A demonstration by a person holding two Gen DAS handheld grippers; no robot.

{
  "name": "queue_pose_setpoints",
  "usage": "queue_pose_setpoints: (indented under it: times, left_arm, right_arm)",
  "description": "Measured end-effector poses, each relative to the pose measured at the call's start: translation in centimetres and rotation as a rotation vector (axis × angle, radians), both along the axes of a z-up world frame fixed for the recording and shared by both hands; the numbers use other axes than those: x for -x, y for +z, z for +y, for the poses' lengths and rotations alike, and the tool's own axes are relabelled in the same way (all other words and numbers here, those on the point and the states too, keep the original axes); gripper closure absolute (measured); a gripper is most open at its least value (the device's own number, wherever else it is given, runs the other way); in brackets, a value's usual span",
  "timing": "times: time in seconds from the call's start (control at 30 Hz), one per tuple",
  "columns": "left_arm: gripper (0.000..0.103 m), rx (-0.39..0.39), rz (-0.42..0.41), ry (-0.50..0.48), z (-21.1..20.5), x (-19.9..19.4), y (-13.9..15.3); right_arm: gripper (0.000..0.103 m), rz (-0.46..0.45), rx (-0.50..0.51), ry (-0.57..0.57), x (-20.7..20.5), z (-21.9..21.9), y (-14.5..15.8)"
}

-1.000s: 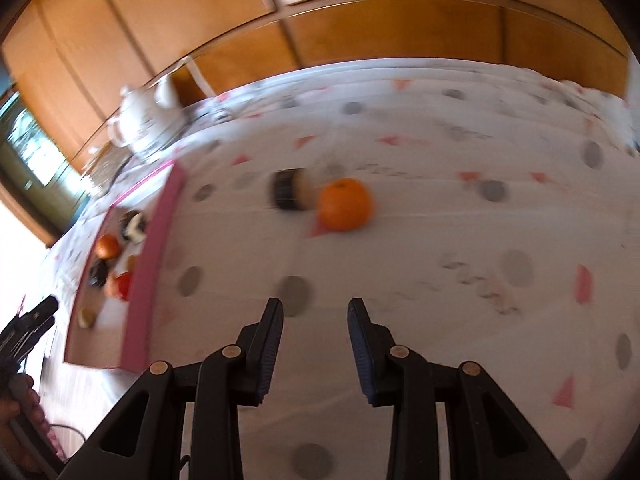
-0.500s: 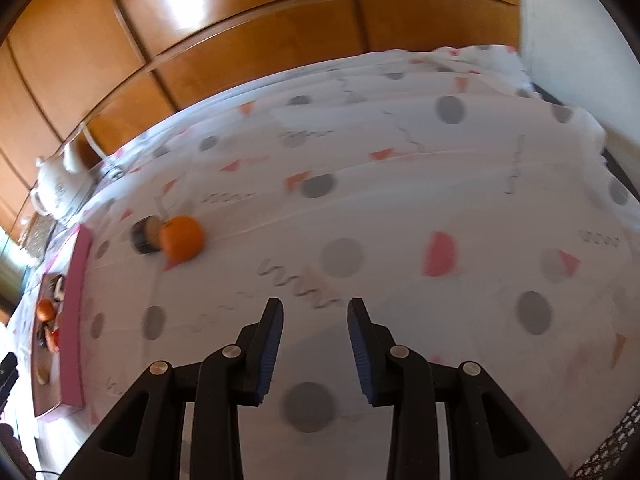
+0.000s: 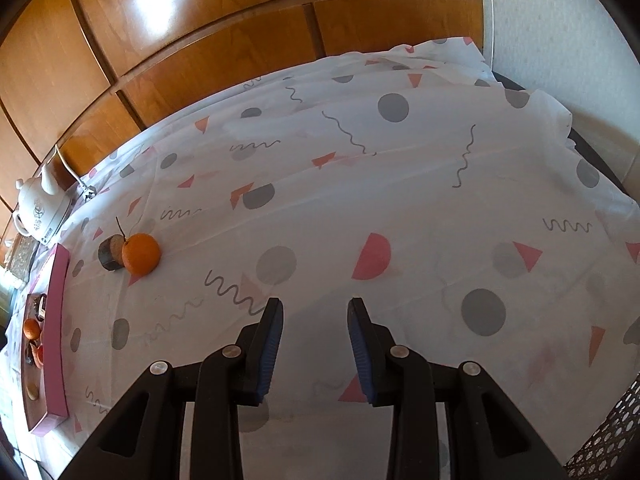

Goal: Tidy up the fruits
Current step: 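Reach the left tool to the cut dark root slice and grasp it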

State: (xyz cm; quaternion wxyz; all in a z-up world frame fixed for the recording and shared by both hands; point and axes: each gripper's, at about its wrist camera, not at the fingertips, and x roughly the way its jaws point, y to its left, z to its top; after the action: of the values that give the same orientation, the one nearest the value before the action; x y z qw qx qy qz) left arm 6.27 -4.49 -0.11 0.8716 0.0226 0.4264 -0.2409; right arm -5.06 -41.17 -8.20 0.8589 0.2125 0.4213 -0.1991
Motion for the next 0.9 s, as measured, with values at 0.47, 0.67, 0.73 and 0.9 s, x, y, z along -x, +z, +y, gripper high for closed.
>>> queue_pose_setpoints:
  times: [0.47, 0.67, 0.73, 0.9]
  left_arm:
    - [0.036, 0.002, 0.106, -0.099, -8.8, -4.5, -3.3]
    - [0.045, -0.01, 0.138, -0.101, -11.5, -6.0, -4.8]
    - [0.046, -0.008, 0.149, -0.095, -12.3, -6.6, -5.2]
    - [0.046, -0.018, 0.16, -0.08, -13.7, -7.6, -5.8]
  right_arm:
    - [0.069, 0.014, 0.013, -0.068, 1.2, -2.2, -0.3]
    - [0.069, 0.021, 0.009, -0.067, 1.1, -2.4, -0.7]
    - [0.069, 0.025, -0.001, -0.069, 1.1, -2.5, -0.9]
    - [0.069, 0.029, -0.01, -0.067, 1.1, -2.5, -1.3]
